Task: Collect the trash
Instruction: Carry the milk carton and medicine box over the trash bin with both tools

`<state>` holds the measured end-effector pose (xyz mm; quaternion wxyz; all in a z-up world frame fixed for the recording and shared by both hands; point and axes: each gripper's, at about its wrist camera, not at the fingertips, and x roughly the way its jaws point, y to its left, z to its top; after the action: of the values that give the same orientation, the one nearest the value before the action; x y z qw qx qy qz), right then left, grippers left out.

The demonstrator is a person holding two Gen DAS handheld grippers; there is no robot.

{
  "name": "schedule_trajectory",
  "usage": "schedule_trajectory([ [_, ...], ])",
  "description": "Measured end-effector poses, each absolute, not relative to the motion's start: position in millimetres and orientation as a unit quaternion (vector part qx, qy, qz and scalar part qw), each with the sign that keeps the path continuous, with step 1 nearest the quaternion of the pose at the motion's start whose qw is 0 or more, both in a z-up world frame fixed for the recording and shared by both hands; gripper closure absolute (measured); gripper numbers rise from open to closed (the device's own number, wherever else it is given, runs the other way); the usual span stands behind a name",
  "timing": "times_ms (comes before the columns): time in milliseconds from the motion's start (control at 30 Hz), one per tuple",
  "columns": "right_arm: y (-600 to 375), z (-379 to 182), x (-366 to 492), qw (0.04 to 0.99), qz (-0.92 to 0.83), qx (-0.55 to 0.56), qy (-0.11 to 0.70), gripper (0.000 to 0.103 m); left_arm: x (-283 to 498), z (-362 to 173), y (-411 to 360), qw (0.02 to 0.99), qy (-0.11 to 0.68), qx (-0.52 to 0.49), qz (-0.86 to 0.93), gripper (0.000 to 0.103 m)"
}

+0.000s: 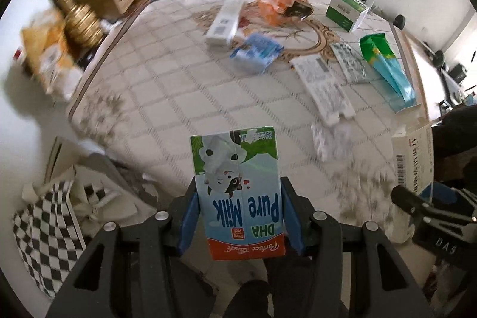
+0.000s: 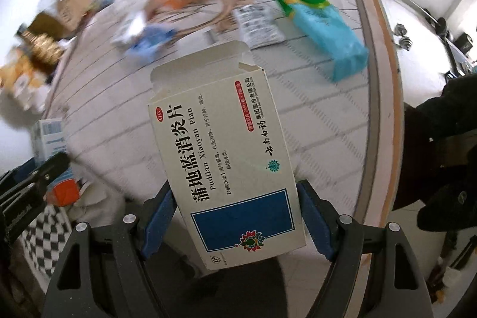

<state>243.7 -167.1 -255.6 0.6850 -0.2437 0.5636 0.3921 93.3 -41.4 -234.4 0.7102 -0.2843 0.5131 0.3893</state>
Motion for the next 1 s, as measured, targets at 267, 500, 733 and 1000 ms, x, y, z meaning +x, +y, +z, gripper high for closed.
schedule_trajectory([
  [267,-217.4,-319.8,128.6,0.61,0.406,-0.277,0.622,0.022,-13.6,-302.0,-67.8,0.656,0.525,-0.374,0.393,0.056],
  [500,-226.9,-484.4,85.6,0.542,0.372,-0.316,0.684,0.022,-71.6,-461.4,-61.0,0.569,0.536,-0.493,0.381,0.056],
  [733,-206.4,-657.0,98.4,0.53,0.349,-0.308,0.709,0.022,-64.8,-632.9,-34.9,0.528,0.525,-0.582,0.326,0.056],
  [1000,-179.6,-778.8,132.3,0.532,0.35,-0.286,0.716,0.022,-40.9,-759.9,-22.1,0.503,0.523,-0.64,0.251,0.054],
])
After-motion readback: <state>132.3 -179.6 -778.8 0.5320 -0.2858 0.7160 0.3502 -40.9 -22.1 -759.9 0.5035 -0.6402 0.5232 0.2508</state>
